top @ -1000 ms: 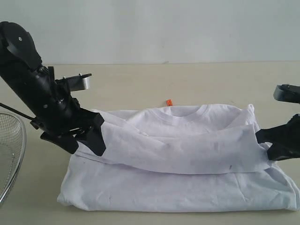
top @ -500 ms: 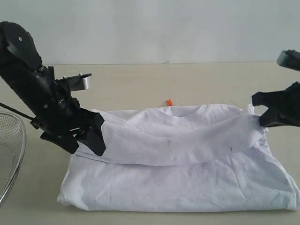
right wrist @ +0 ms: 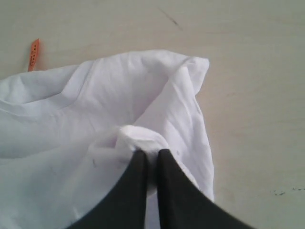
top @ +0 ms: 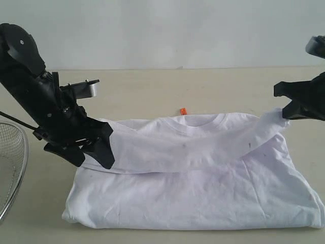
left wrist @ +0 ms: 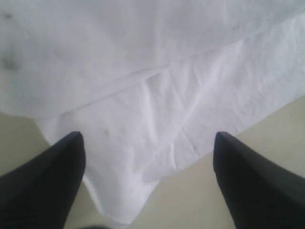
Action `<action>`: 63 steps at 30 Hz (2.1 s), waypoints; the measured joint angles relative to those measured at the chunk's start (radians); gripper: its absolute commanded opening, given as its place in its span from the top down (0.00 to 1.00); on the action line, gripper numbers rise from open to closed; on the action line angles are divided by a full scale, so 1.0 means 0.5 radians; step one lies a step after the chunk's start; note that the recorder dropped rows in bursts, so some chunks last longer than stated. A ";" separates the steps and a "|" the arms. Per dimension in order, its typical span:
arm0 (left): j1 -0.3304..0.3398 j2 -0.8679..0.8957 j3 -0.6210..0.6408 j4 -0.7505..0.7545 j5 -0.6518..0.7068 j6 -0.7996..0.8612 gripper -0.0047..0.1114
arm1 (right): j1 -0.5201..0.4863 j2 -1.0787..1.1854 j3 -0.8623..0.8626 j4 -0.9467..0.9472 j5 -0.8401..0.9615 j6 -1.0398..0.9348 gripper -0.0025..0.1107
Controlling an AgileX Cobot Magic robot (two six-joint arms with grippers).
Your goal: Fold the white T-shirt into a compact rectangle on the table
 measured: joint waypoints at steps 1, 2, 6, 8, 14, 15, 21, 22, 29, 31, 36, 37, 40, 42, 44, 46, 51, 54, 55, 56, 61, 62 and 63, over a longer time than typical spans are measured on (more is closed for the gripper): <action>0.000 0.000 0.000 0.000 0.000 0.000 0.35 | 0.000 0.000 0.000 0.000 -0.014 0.004 0.98; 0.000 0.000 0.000 0.000 0.000 0.000 0.35 | 0.000 0.000 0.000 0.000 -0.027 0.004 0.98; 0.000 0.000 0.000 0.000 0.000 0.000 0.35 | 0.000 0.000 0.000 0.000 -0.059 0.004 0.98; 0.000 0.000 0.000 0.000 0.000 0.000 0.35 | 0.000 0.000 0.000 0.000 -0.073 0.008 0.98; 0.000 -0.005 0.000 0.000 0.000 0.000 0.35 | 0.000 0.000 0.000 -0.004 -0.151 0.051 0.98; 0.000 -0.009 0.000 0.000 0.000 0.000 0.35 | 0.000 0.004 0.000 -0.004 -0.154 0.056 0.98; 0.000 -0.081 0.000 -0.115 0.086 0.042 0.46 | 0.000 0.088 0.000 -0.004 -0.156 0.059 0.98; 0.000 -0.090 0.000 -0.151 0.116 0.072 0.51 | 0.000 0.098 0.000 -0.004 -0.160 0.059 0.98; 0.000 -0.087 0.000 -0.244 0.061 0.241 0.92 | 0.000 0.123 0.000 0.004 -0.224 0.059 0.98; 0.000 -0.060 0.000 -0.249 0.004 0.280 0.92 | 0.000 0.123 0.000 0.004 -0.228 0.059 0.98; 0.000 0.048 -0.003 -0.253 -0.022 0.334 0.92 | 0.000 0.123 0.000 0.008 -0.240 0.059 0.98; 0.000 0.078 -0.003 -0.253 -0.018 0.352 0.92 | 0.000 0.123 0.000 0.008 -0.240 0.059 0.98; 0.000 0.183 -0.003 -0.253 -0.034 0.389 0.92 | 0.000 0.123 0.000 0.008 -0.240 0.059 0.98; 0.000 0.246 -0.003 -0.253 -0.049 0.397 0.92 | 0.000 0.123 0.000 0.008 -0.240 0.059 0.98; 0.000 0.294 -0.003 -0.253 -0.075 0.403 0.92 | 0.000 0.123 0.000 0.011 -0.240 0.059 0.98; 0.000 0.333 -0.003 -0.253 -0.160 0.403 0.92 | 0.000 0.123 0.000 0.011 -0.240 0.059 0.98; 0.000 0.372 -0.007 -0.189 -0.316 0.403 0.92 | 0.000 0.123 0.000 0.011 -0.240 0.059 0.98; 0.000 0.376 -0.069 -0.175 -0.326 0.403 0.92 | 0.000 0.123 0.000 0.011 -0.240 0.059 0.98; 0.000 0.380 -0.119 -0.170 -0.330 0.403 0.92 | 0.000 0.123 0.000 0.011 -0.240 0.059 0.98; 0.000 0.380 -0.148 -0.170 -0.338 0.399 0.92 | 0.000 0.123 0.000 0.011 -0.240 0.059 0.98; 0.000 0.380 -0.345 -0.102 -0.375 0.315 0.92 | 0.000 0.123 0.000 0.011 -0.240 0.059 0.98; 0.000 0.380 -0.385 -0.069 -0.385 0.282 0.92 | 0.000 0.123 0.000 0.011 -0.240 0.059 0.98; 0.000 0.380 -0.425 -0.020 -0.393 0.250 0.92 | 0.000 0.123 0.000 0.011 -0.240 0.059 0.98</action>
